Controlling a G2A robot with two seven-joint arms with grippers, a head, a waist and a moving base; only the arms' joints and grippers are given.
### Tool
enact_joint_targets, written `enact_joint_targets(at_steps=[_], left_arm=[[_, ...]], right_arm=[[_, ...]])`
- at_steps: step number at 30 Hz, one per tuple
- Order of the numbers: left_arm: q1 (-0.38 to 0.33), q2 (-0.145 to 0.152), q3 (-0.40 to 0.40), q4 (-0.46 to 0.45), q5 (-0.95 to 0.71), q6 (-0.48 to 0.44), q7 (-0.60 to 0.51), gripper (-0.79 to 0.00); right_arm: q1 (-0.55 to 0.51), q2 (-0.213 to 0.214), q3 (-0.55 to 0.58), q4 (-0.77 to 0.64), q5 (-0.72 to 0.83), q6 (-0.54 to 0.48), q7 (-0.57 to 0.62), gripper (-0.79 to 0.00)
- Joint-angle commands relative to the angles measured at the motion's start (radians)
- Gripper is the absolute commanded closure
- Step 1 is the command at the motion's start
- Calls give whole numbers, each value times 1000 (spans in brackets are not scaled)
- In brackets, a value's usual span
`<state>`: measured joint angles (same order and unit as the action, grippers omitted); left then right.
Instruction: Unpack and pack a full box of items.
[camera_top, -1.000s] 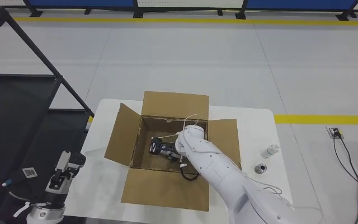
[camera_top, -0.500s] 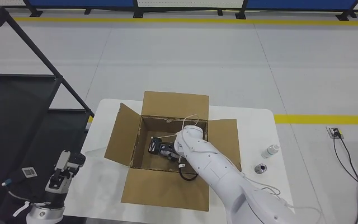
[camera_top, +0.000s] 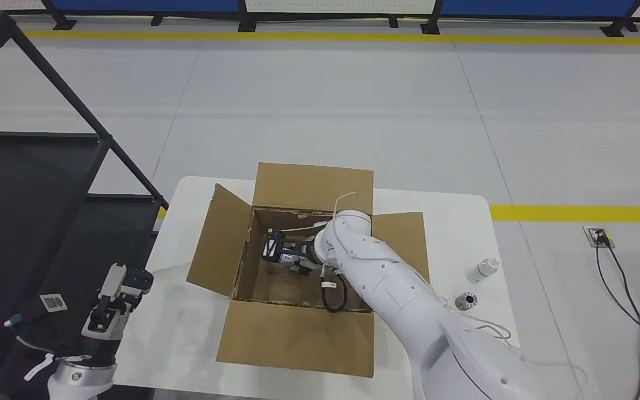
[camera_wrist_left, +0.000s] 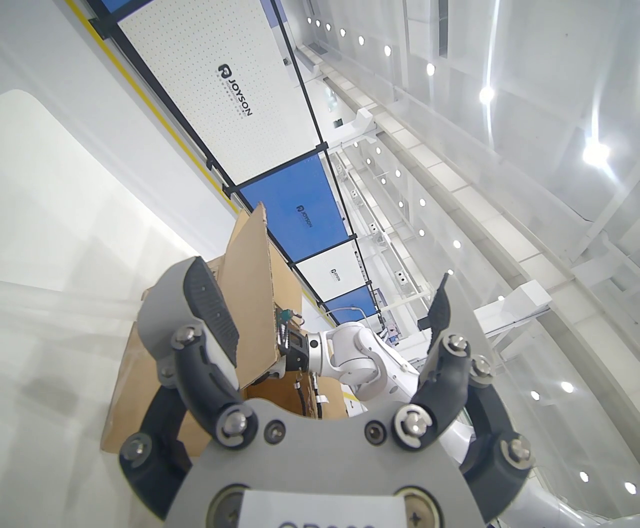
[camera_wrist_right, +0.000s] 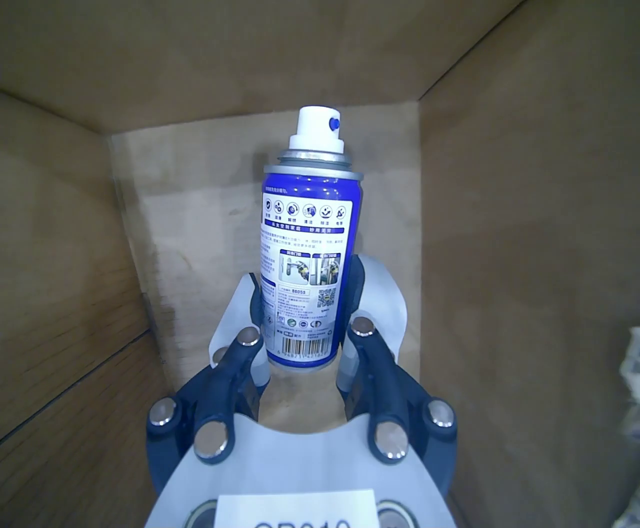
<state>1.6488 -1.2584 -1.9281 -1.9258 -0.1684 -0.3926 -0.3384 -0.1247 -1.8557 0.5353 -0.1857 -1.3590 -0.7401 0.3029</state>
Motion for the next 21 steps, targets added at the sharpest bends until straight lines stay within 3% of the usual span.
enact_joint_targets(at_steps=[1, 13, 21], left_arm=[[-6, 1, 4, 2, 3, 5, -1, -785], [-41, 6, 24, 5, 19, 27, -17, -785], [-47, 9, 22, 9, 20, 30, -20, -785]], right_arm=[[-2, 8, -2, -9, -13, -2, -41, 0], [-37, 80, 20, -106, -57, 57, -207, 0], [-121, 163, 72, -338, -105, 153, -225, 0]])
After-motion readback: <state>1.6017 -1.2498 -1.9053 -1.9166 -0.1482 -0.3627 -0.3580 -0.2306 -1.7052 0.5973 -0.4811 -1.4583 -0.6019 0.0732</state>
